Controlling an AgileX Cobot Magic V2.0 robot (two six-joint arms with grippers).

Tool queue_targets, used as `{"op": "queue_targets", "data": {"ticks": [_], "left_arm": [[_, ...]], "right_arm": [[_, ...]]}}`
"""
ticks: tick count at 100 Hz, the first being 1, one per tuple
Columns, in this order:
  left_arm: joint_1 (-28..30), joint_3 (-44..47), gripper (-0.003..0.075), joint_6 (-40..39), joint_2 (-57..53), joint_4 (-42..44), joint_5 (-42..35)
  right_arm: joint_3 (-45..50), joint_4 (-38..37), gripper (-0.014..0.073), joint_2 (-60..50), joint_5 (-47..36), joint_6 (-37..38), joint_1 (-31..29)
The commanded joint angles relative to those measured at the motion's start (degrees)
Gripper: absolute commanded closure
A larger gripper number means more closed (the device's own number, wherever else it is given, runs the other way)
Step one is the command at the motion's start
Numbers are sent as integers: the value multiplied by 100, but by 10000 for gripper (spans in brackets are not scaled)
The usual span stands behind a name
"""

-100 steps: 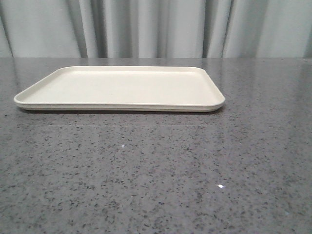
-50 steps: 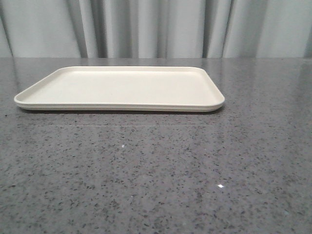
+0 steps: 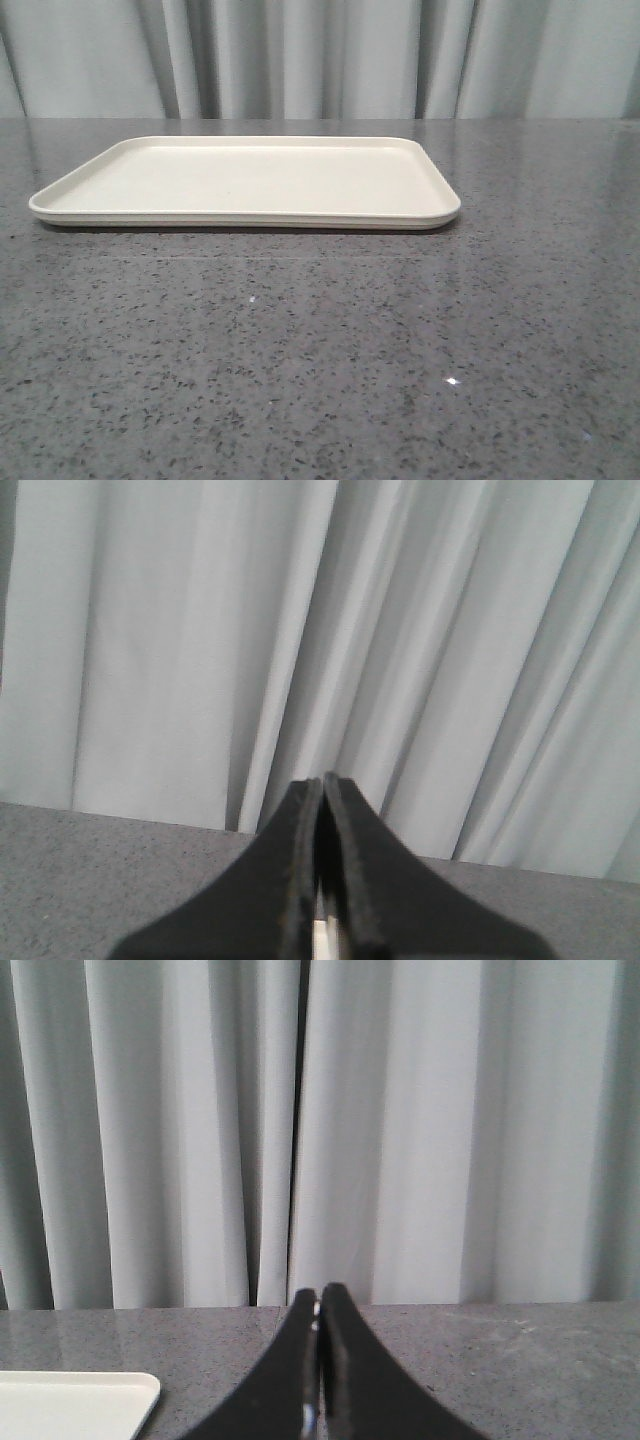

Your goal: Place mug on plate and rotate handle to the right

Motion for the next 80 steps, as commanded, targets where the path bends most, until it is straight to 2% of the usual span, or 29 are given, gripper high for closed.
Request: {"op": "queue_targets", "data": {"ticks": [1,26,57,80], "left_arm": [[-46,-611,738,-49,410,31,-54],[-46,-1427,738,-49,1159,72,795],[-46,-1753,733,-49,1623,39,1434],[-46,-1939,603,-49,1794,-22,1558]], "right_arm": [[-205,16,659,110,-386,15,-27],[-205,16,659,110,-393,15,-27],[-205,16,659,110,-411,10,-27],[-205,16,659,110,-443,10,-27]]}}
